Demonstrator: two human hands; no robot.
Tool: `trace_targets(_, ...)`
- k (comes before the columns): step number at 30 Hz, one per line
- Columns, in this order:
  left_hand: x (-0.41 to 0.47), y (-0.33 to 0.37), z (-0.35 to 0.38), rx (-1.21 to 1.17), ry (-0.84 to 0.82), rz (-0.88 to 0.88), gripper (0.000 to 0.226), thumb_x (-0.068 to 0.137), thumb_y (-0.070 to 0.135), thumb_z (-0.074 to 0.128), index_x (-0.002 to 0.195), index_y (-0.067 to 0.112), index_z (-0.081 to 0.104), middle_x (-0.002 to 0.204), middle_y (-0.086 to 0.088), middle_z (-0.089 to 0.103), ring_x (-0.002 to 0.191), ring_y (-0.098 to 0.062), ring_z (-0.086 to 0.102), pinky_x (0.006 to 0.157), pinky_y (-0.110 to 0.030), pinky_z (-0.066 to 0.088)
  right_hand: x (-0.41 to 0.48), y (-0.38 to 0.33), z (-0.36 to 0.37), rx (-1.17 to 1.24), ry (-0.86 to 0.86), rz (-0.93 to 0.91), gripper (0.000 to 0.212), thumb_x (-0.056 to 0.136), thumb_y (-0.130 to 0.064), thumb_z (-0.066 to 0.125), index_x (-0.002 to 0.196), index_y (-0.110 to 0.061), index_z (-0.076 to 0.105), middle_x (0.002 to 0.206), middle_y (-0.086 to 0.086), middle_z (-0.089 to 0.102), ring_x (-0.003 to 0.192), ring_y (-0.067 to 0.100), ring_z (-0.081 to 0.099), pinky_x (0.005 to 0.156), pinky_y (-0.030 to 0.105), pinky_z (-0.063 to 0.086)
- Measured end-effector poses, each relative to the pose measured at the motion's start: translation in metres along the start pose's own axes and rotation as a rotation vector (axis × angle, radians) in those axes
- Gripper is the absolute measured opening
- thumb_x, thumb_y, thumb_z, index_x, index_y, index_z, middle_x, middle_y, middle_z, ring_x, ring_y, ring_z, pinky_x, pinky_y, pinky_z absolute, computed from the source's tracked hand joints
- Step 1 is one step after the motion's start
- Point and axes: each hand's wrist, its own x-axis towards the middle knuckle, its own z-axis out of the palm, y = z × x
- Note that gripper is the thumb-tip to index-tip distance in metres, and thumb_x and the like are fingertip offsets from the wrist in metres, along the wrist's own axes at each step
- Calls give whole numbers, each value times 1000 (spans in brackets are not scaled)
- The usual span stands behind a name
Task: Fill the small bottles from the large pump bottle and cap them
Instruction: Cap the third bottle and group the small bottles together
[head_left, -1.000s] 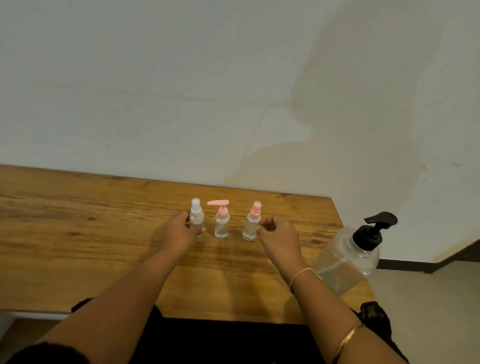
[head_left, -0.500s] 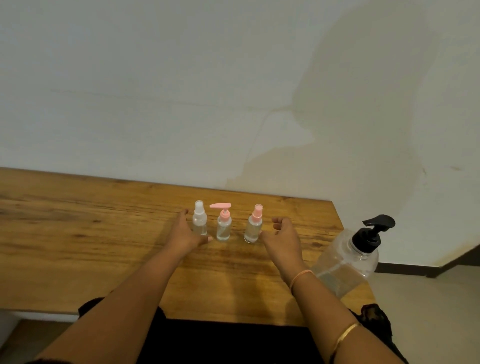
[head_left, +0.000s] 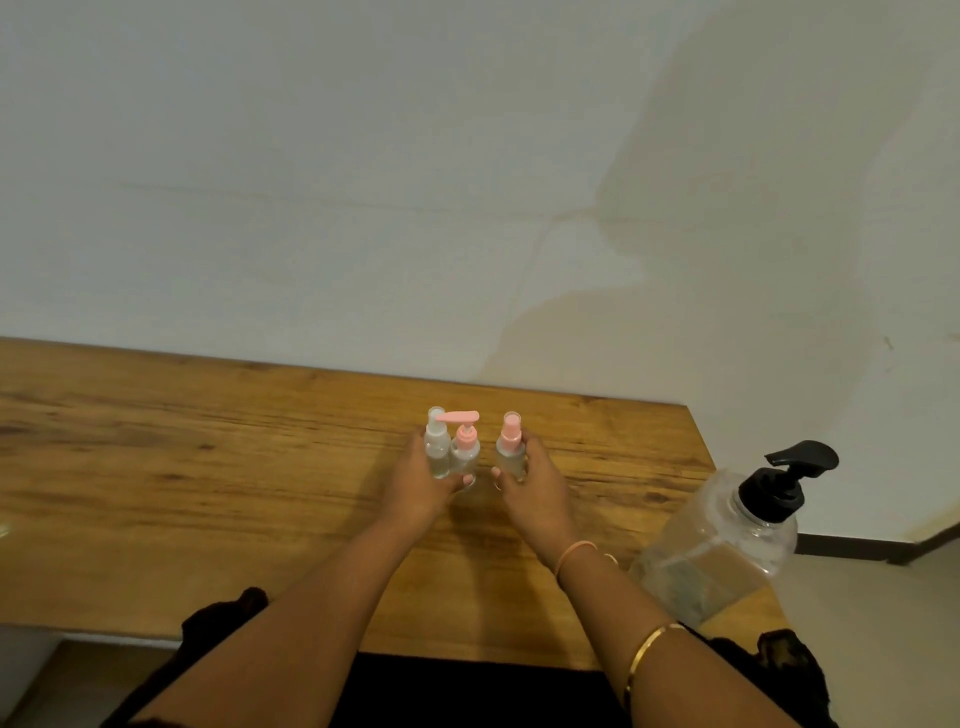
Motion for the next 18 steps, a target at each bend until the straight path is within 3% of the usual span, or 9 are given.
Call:
trace_targets(5, 4, 1, 3, 16, 1, 23, 63, 76, 22, 77, 129, 16, 44, 126, -4, 57, 114, -22, 55, 78, -27, 40, 2, 1, 12, 27, -37, -22, 54, 90, -3, 59, 136, -24, 43, 113, -13, 51, 108, 7, 50, 88, 21, 43)
trace_targets(18, 10, 0, 0, 28, 5, 38, 64, 70, 26, 82, 124, 15, 51, 119, -3, 62, 102, -16, 56, 77, -28, 43, 15, 9, 14, -14, 34, -27, 52, 89, -6, 62, 136, -24, 47, 125, -4, 59, 115, 17, 54, 89, 24, 44)
